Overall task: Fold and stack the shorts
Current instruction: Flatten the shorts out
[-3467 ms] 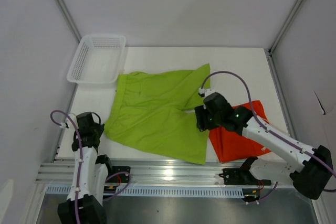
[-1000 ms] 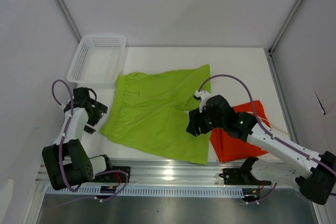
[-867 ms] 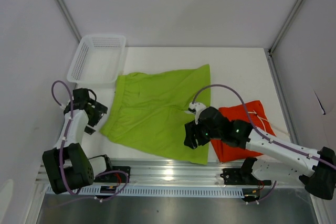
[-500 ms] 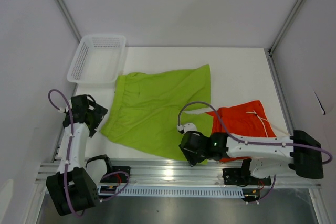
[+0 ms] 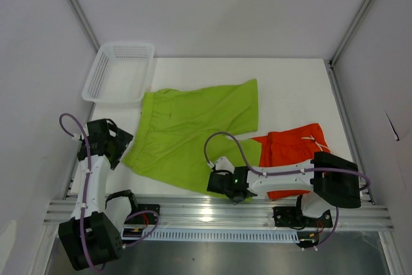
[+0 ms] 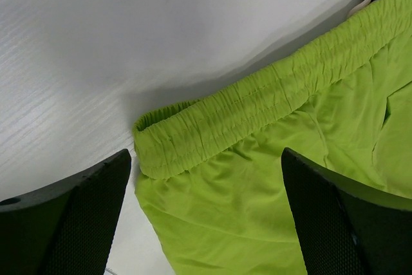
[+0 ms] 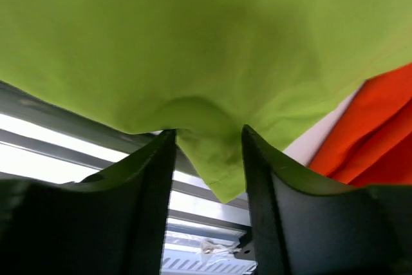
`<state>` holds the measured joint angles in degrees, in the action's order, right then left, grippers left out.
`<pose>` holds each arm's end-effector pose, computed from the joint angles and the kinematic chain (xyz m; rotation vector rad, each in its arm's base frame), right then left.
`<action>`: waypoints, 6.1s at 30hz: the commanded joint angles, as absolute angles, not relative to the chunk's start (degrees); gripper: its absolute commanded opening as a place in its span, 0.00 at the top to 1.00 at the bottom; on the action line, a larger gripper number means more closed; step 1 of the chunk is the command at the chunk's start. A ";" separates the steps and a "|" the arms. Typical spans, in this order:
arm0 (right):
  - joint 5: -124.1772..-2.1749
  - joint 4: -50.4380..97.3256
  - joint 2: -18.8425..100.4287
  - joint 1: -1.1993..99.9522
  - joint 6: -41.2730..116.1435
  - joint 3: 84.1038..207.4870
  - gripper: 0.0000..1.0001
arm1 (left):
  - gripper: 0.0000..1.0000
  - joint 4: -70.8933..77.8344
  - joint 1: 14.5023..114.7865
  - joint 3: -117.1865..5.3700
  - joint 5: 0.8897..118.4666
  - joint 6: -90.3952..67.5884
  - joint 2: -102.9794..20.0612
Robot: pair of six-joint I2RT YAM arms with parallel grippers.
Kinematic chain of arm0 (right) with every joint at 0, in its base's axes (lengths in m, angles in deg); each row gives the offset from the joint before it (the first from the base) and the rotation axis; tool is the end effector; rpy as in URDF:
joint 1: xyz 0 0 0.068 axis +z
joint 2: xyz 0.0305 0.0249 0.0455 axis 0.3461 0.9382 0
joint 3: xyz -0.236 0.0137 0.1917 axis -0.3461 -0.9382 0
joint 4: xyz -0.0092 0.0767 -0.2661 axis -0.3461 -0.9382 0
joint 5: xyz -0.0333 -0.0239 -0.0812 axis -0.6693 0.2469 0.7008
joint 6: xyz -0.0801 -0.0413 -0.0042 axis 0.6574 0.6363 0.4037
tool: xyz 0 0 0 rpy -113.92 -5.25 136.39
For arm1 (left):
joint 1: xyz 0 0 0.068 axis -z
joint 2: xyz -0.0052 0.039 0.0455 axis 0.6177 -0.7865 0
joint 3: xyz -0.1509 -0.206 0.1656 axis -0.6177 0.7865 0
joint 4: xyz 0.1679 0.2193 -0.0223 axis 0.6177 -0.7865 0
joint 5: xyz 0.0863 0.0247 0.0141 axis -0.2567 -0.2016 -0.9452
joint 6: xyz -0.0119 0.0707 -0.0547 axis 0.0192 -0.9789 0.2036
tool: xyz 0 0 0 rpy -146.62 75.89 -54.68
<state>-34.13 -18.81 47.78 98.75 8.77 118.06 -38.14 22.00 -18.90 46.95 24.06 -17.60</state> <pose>0.0821 0.2555 0.1389 -0.9822 2.5789 -0.1429 0.1809 0.0588 0.2017 -1.3595 2.1523 -0.1122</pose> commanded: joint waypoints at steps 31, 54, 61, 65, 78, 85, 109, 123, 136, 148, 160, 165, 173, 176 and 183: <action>-88.84 -15.16 68.77 49.00 34.32 155.31 1.00 | 0.02 -32.91 21.97 -17.66 48.34 25.01 -19.14; -94.03 3.04 54.37 38.27 33.08 141.18 0.45 | 0.02 -32.82 22.85 -18.10 46.76 24.56 -21.25; -92.19 4.70 56.04 38.36 33.88 140.65 0.45 | 0.02 -33.88 23.11 -18.37 46.06 24.57 -20.02; -90.61 4.88 58.58 38.27 34.14 141.35 0.47 | 0.02 -34.67 23.12 -18.46 46.05 24.13 -19.84; -89.82 7.25 62.72 40.28 34.14 140.91 0.46 | 0.02 -33.44 23.12 -17.14 47.90 24.04 -20.55; -87.88 6.90 63.77 41.78 35.11 141.00 0.44 | 0.02 -33.61 23.20 -16.87 48.16 24.04 -20.28; -95.08 11.73 59.03 42.31 34.14 133.18 0.69 | 0.02 -35.20 23.64 -17.49 46.85 24.39 -18.61; -99.12 16.03 60.26 41.79 32.83 131.52 0.61 | 0.02 -34.93 23.82 -17.31 47.02 24.30 -18.79; -101.94 18.77 58.85 41.61 31.95 129.93 0.50 | 0.02 -35.02 23.91 -17.49 46.76 24.21 -18.61; -99.13 19.47 63.42 41.96 32.12 130.28 0.38 | 0.02 -34.93 24.08 -17.66 46.85 24.04 -18.52; -101.50 22.11 62.45 42.31 31.59 128.52 0.54 | 0.02 -34.84 24.08 -17.93 46.93 23.86 -18.79; -100.71 20.44 63.51 42.66 32.12 129.58 0.82 | 0.02 -34.84 24.08 -18.02 47.11 23.78 -19.05; -100.44 33.42 56.04 35.38 21.25 125.09 1.00 | 0.02 -34.76 24.17 -18.10 47.20 23.77 -19.05; -103.17 38.19 56.83 30.82 15.00 127.97 1.00 | 0.01 -34.23 24.35 -18.02 47.46 23.86 -19.23; -96.24 35.99 65.08 27.55 10.51 135.46 1.00 | 0.01 -32.82 27.24 -18.89 47.73 22.63 -20.54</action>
<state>-99.39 33.27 61.97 28.39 14.97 133.14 -34.58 25.48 -17.21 47.32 24.11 -19.92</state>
